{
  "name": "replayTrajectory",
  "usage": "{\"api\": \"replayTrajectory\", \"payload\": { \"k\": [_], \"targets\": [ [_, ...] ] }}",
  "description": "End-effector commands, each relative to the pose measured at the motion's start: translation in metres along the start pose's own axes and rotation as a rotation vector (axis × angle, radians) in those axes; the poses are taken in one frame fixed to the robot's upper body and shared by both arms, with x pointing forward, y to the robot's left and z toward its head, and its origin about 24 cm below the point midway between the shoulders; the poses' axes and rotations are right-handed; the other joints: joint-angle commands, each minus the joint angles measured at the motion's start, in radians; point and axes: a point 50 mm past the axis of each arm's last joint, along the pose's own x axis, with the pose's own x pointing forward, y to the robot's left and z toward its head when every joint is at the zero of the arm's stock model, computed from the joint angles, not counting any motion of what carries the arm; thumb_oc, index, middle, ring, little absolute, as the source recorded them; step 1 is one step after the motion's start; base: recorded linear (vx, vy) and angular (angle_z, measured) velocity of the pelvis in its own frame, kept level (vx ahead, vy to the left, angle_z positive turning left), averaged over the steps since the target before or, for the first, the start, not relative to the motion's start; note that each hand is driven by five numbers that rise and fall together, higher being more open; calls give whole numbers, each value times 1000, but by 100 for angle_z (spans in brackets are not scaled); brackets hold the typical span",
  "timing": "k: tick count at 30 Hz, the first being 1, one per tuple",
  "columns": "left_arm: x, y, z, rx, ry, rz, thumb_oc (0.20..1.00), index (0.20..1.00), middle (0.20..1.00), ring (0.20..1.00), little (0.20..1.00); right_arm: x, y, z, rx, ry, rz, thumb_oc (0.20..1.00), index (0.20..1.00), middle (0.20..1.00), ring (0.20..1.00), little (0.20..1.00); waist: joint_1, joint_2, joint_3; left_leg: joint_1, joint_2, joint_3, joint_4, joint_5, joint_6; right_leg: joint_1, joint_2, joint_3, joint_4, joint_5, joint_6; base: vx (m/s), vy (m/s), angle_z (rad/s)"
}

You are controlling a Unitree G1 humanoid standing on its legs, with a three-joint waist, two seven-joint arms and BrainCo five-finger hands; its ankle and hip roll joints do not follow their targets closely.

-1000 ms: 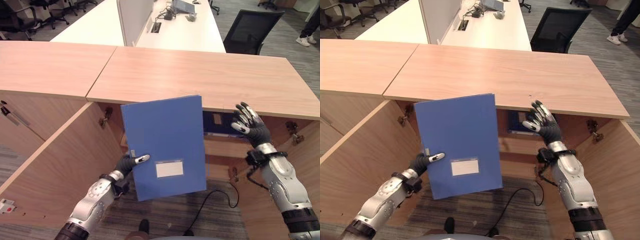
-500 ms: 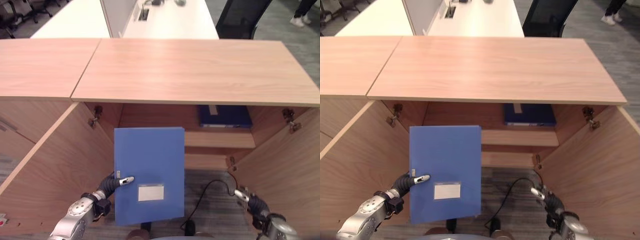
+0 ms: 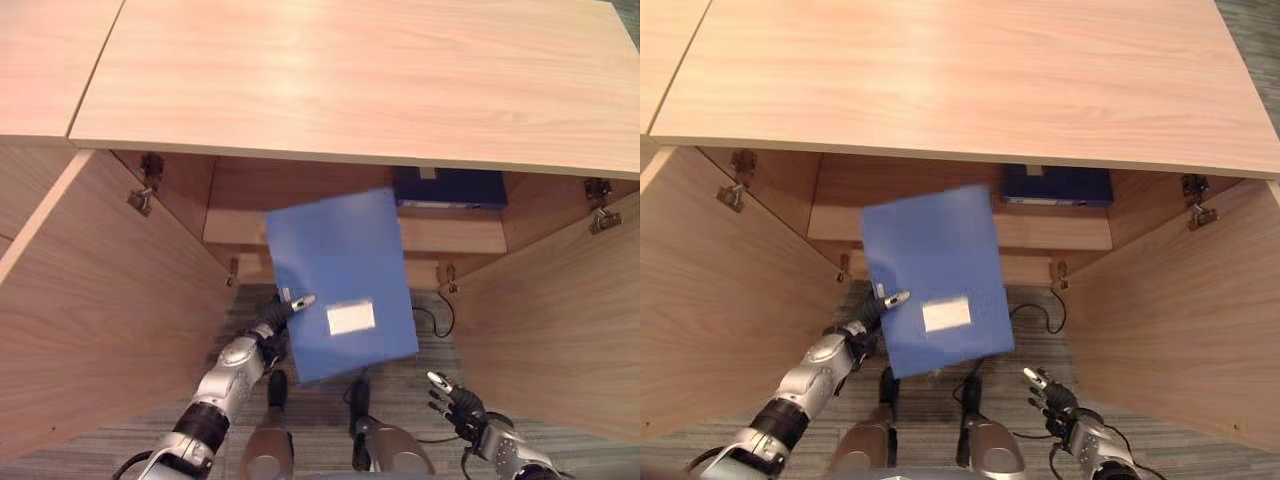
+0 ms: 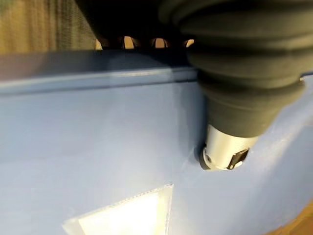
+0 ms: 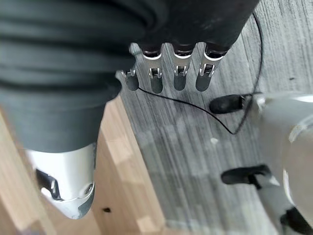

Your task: Put the empty folder in the office cabinet

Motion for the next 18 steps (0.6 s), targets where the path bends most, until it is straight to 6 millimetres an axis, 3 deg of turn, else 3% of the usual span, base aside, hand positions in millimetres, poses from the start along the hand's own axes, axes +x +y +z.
{"api": "replayTrajectory", "payload": {
  "k": [1, 8, 15, 18],
  "targets": [
    [18, -9, 32, -145, -164, 69, 200, 200, 200, 200, 200, -1, 5, -9, -4, 8, 15, 1000, 1000, 1000, 1000, 1000, 0, -34, -49, -4, 60, 43, 18, -41, -39, -122, -35, 22, 131, -25, 62, -32, -31, -4],
    [38, -9, 87, -284, -322, 161, 200, 200, 200, 200, 200, 2, 23, -15, -29, 2, 87, 1000, 1000, 1000, 1000, 1000, -37, -86, -25, -35, 81, 48, 33, -41, -45, -169, -25, 29, 156, -27, 61, -25, -27, -9],
    [39, 2, 160, -395, -531, 232, 200, 200, 200, 200, 200, 3, 30, -15, 3, -21, 108, 1000, 1000, 1000, 1000, 1000, -61, -121, -13, -47, 101, 51, 33, -47, -57, -186, -12, 33, 148, -26, 68, -3, -23, -1],
    [35, 9, 199, -489, -639, 267, 200, 200, 200, 200, 200, 6, 44, -12, 43, -46, 154, 1000, 1000, 1000, 1000, 1000, -72, -147, -10, -57, 111, 51, 35, -50, -63, -199, -1, 37, 139, -19, 71, 4, -45, -2]
  ]
}}
